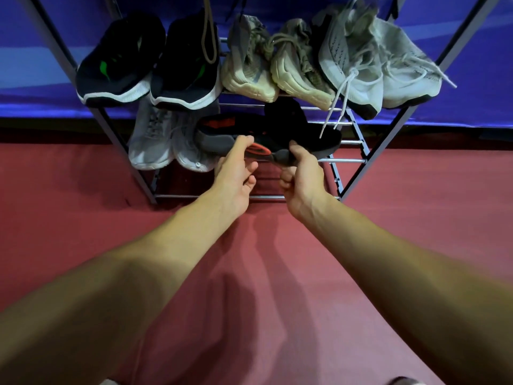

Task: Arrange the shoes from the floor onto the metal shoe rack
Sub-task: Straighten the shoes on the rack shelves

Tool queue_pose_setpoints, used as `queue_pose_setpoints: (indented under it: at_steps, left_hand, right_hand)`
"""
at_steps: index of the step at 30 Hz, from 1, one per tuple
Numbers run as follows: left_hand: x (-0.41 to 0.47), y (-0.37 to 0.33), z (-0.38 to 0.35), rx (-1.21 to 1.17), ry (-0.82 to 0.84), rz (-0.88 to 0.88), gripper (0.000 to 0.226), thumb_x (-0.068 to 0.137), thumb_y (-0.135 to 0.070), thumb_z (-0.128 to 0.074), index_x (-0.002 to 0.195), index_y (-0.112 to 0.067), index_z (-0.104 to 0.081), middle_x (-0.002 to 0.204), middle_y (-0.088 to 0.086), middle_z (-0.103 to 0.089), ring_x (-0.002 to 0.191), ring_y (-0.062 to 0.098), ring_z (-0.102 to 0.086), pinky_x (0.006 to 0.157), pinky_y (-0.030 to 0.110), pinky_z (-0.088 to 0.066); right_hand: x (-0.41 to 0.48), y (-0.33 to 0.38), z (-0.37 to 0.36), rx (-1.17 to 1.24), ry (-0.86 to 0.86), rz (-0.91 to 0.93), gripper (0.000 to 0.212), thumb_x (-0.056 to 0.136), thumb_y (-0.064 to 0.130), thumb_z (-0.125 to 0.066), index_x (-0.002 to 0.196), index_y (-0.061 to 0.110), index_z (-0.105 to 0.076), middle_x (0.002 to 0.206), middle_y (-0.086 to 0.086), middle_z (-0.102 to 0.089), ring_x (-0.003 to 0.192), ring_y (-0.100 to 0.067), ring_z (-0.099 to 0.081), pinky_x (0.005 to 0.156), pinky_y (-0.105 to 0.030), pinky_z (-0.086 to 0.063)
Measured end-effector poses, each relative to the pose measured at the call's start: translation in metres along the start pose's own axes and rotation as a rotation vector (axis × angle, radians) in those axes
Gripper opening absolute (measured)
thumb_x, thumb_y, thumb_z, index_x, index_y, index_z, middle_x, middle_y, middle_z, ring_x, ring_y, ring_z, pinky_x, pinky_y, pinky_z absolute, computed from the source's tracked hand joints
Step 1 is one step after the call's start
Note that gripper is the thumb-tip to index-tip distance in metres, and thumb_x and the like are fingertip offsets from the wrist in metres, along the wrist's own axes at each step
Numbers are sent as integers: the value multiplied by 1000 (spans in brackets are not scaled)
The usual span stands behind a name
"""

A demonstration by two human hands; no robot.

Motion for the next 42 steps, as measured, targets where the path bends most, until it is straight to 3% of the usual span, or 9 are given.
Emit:
queue_pose_setpoints:
  at_steps: [4,7,11,19,22,25,30,37,42]
  left_hand:
    - [5,-11,3,-24,-2,-14,37,72,-39,-73,103,-22,-63,92,-5,-61,55,5,-52,44,19,-33]
    - [8,-14,13,-29,-31,-15,31,75,-43,-71,96,-23,-63,74,-6,-58,51,5,-46,49,19,-29]
    - [11,-8,17,-24,-61,-5,34,74,-51,-75,92,-25,-61,76,-6,-58,54,6,-49,48,19,-31]
    - [7,-2,-4,96,-2,-52,66,73,-25,-78,131,-25,-47,117,1,-67,77,12,-51,47,22,-34]
    - [12,-14,0,167,-23,-90,25,78,-19,-75,94,-27,-58,96,-3,-67,71,8,-52,49,20,-32]
    - [19,-17,3,183,-41,-107,22,79,-18,-75,87,-26,-56,87,-6,-64,72,7,-52,51,20,-31]
    - [16,-14,14,131,-68,-91,69,60,-44,-87,121,-21,-64,119,-1,-71,92,11,-62,44,19,-38]
    - [10,8,15,290,31,-20,11,83,-23,-76,89,-22,-66,67,-8,-70,52,3,-62,56,22,-34]
    - [25,-1,23,188,-25,-4,8,88,-15,-66,93,-21,-65,83,-4,-66,67,8,-57,54,21,-36]
  right_hand:
    - [2,8,15,-16,-36,41,38,85,50,-63,91,12,-70,77,-5,-68,37,-8,-33,37,-22,-27]
    - [1,23,31,-33,-137,64,28,89,40,-61,72,18,-56,47,4,-46,38,-11,-32,39,-22,-25]
    - [-5,26,37,-31,-138,45,23,88,21,-59,69,16,-49,40,5,-34,38,-12,-27,39,-22,-22]
    - [-9,0,26,-11,73,-47,16,85,10,-54,72,16,-47,49,5,-36,38,-10,-29,38,-22,-22]
    - [-19,-17,30,-78,123,-102,12,88,25,-62,79,18,-55,50,5,-30,43,-11,-28,43,-23,-20]
    - [-22,-26,26,-38,130,-124,13,90,31,-59,83,20,-56,49,7,-36,46,-11,-28,47,-24,-19]
    - [-19,-19,6,55,119,-135,10,89,12,-58,80,16,-56,54,6,-48,45,-7,-34,44,-19,-24]
    - [-18,-44,-16,16,230,-208,24,91,20,-68,112,10,-68,64,8,-56,48,-3,-37,49,-18,-27]
    - [-19,-47,-29,-58,282,-236,37,93,48,-63,110,17,-70,62,10,-63,55,-5,-48,52,-19,-33]
Point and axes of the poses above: each hand's wrist, its own x-axis towards the middle knuckle, its own z-axis out of the back of the hand, y = z × x, the point moved 8 cm from there along x, towards the middle knuckle
